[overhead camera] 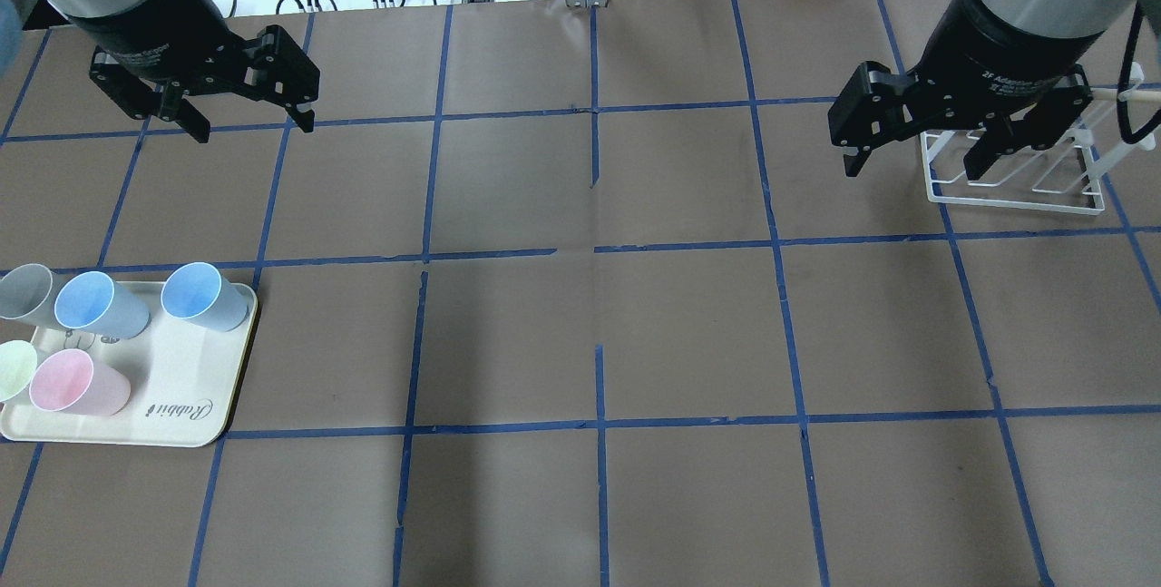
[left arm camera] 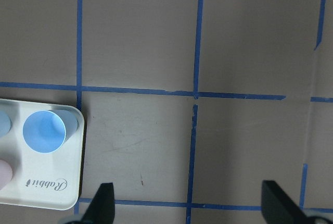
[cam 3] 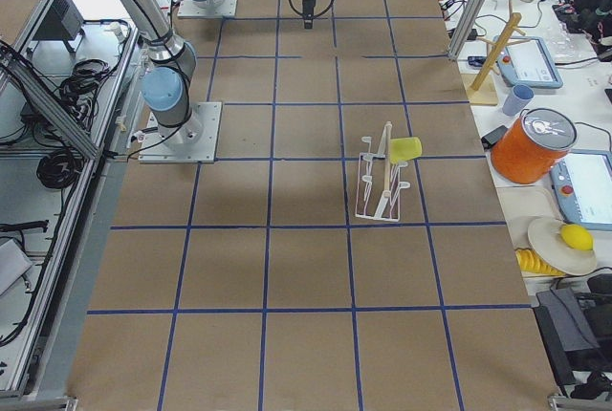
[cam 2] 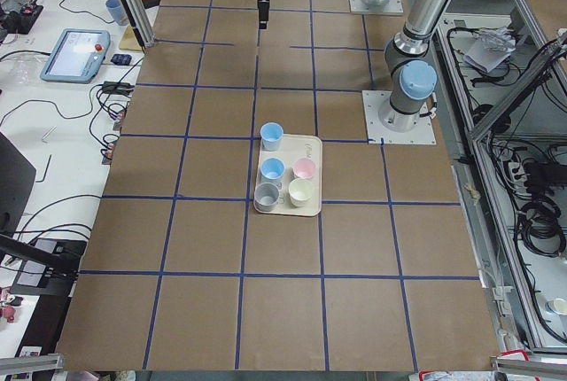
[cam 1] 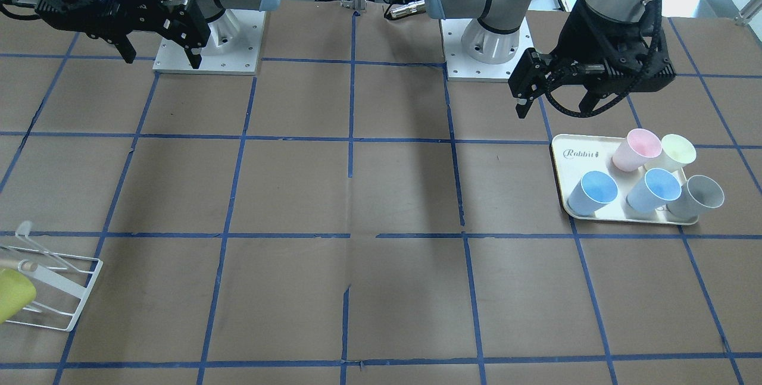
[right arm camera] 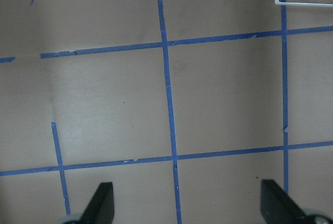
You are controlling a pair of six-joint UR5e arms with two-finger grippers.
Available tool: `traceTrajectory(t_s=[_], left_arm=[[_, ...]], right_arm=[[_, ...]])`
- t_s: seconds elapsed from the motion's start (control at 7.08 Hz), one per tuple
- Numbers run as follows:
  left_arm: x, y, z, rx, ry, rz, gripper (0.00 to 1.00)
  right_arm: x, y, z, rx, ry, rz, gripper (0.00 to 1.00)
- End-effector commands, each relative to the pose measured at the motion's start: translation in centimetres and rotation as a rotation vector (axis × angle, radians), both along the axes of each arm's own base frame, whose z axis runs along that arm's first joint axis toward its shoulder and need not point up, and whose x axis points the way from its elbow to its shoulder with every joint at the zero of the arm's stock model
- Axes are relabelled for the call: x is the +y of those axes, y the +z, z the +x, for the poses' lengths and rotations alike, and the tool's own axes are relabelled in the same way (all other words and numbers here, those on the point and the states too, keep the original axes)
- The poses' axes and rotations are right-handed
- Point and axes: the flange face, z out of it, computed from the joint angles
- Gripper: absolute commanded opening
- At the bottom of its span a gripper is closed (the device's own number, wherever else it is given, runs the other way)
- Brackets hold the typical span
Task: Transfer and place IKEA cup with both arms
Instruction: 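Move the right gripper down toward the yellow cup on the wire rack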
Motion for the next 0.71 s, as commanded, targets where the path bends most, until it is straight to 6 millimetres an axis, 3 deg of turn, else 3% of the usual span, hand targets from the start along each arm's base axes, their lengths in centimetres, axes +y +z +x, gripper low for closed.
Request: traceTrajectory(t_s=[0.0,0.56], left_arm=[[-0.14,-0.05,0.09,0.000,0.002,0.001,1.00],[-0.25,-0.05,0.01,0.001,0.000,0.001,1.00]], right_arm=[[-0.31,-0.62,-0.04,-0.006,0.007,0.009,1.00],[-0.02,-0.79,0.07,-0.009,-0.003,0.017,1.00]])
